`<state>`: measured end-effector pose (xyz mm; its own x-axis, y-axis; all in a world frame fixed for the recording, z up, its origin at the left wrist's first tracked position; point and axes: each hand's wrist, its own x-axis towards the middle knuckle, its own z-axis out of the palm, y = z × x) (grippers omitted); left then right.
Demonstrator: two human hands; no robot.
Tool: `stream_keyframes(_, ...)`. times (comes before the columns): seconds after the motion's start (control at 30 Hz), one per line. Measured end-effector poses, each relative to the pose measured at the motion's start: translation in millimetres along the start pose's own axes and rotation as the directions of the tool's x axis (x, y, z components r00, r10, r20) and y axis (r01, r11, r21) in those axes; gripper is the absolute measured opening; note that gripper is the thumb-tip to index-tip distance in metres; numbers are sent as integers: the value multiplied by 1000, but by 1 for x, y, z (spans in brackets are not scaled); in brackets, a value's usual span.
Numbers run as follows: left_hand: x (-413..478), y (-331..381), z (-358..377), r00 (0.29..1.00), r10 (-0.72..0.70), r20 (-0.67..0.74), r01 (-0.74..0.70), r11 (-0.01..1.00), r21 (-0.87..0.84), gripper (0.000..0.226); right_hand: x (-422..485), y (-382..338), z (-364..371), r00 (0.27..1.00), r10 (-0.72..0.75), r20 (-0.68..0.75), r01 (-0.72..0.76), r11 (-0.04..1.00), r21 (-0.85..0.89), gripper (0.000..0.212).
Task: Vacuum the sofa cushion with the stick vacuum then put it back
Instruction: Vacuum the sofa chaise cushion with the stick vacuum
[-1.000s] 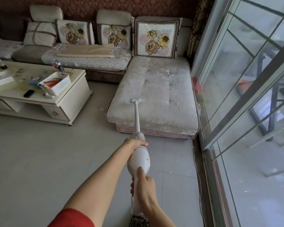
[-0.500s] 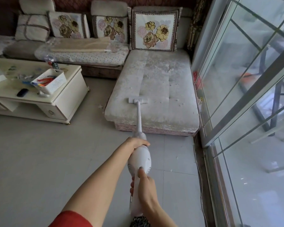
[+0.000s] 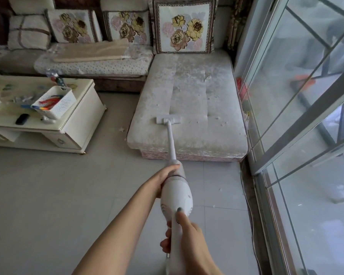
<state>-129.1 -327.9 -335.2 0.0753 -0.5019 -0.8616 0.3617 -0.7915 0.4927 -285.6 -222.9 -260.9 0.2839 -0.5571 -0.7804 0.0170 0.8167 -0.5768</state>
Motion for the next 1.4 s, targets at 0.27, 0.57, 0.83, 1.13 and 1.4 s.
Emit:
stream_keyframes(0.27, 6, 15, -2, 999, 0, 46, 4, 995, -97, 43, -3, -19, 7, 998, 30, -59, -30, 1000, 4, 48)
stream_keyframes(0.57, 17, 32, -14, 992, -8, 126, 23, 993, -119, 48, 0, -39, 27, 994, -54, -99, 46, 995, -87, 49)
stream_keyframes(0.83, 21, 51, -43, 986, -14, 166, 29, 996, -85, 40, 6, -42, 75, 988, -24, -151, 24, 1000, -1, 44)
stream_keyframes(1.13, 23, 65, -58, 984, -19, 180, 29, 998, -53, 41, 23, -37, 86, 991, 8, -133, -5, 1000, 16, 45)
stream_keyframes(1.4, 31, 66, -62, 980, -21, 197, 33, 998, -57, 46, 22, -42, 93, 990, -2, -140, 4, 1000, 11, 42)
